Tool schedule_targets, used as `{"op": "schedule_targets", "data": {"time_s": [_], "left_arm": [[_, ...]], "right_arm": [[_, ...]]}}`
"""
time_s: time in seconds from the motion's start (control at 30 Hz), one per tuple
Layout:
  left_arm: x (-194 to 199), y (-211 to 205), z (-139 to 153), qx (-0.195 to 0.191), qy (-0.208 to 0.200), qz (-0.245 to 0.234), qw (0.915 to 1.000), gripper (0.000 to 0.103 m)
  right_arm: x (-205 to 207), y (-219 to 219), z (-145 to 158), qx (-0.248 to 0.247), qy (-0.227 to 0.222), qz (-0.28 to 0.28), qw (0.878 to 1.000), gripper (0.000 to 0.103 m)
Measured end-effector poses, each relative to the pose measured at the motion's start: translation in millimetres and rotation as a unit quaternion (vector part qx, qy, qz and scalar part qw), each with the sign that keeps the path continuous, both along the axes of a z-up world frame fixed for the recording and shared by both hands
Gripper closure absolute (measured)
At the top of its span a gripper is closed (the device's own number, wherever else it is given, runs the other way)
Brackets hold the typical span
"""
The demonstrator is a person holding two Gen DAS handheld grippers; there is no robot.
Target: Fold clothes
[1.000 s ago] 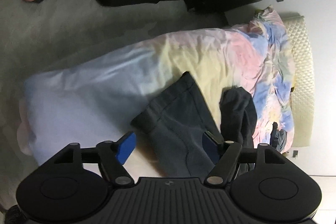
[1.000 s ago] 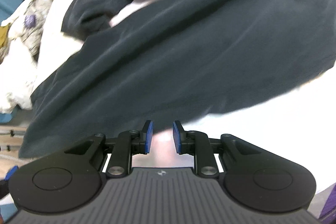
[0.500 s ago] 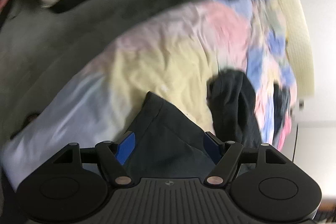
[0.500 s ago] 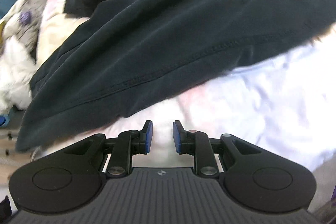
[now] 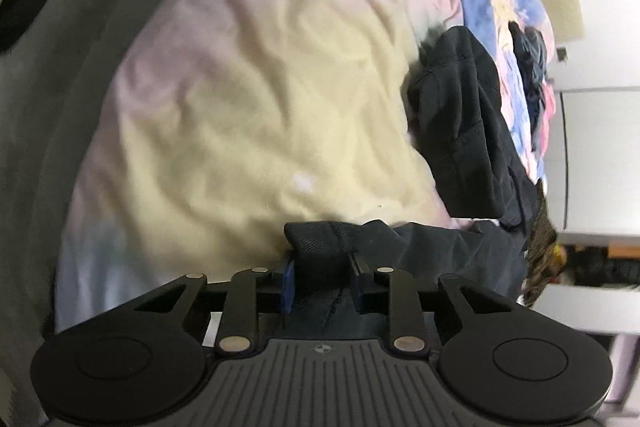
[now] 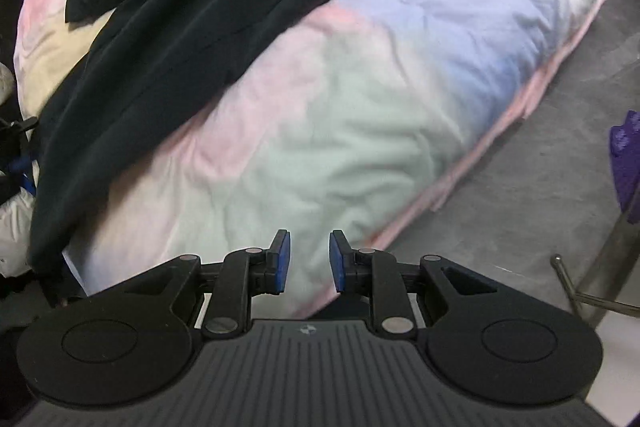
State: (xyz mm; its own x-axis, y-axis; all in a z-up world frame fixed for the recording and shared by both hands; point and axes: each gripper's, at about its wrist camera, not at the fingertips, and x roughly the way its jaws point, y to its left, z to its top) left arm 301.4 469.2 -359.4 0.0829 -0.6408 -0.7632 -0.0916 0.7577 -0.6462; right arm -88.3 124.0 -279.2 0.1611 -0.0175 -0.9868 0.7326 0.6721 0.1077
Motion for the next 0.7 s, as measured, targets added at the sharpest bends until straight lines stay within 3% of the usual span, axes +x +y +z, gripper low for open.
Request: {"op": "schedule_targets", "data": {"time_s": [0.07,0.2,0.4,0.43,0.57,0.7], "left_arm": [[0,5,19,0.002,-0.022,0.001,0.9998,0.086],[-4,27,59,-0.001,-0.052,0.022,0.9984,0.091],[-1,34,63,0.014,-0.045,0.016,0.9988,0.093],[-1,36,65,0.016,-0.041,0.02,0.9988,0.09],[-9,42,85,0.026,-0.055,0.029,0.9977,0.058],[-17,49,110,0.052,-0.076,0.0,0.9958,0.05]], "right_arm": [[1,5,2,-0.005,-0.006,-0.011,1.0,0.079],[3,9,4,-0.007,-0.034,-0.03,0.999,0.079],[13,13,5,-0.001,-0.07,-0.031,0.997,0.079],[14,13,5,0.0,-0.075,-0.03,0.997,0.079],[27,14,5,0.005,-0.099,-0.011,0.995,0.079],[46,25,1,0.02,-0.119,0.011,0.993,0.079]]}}
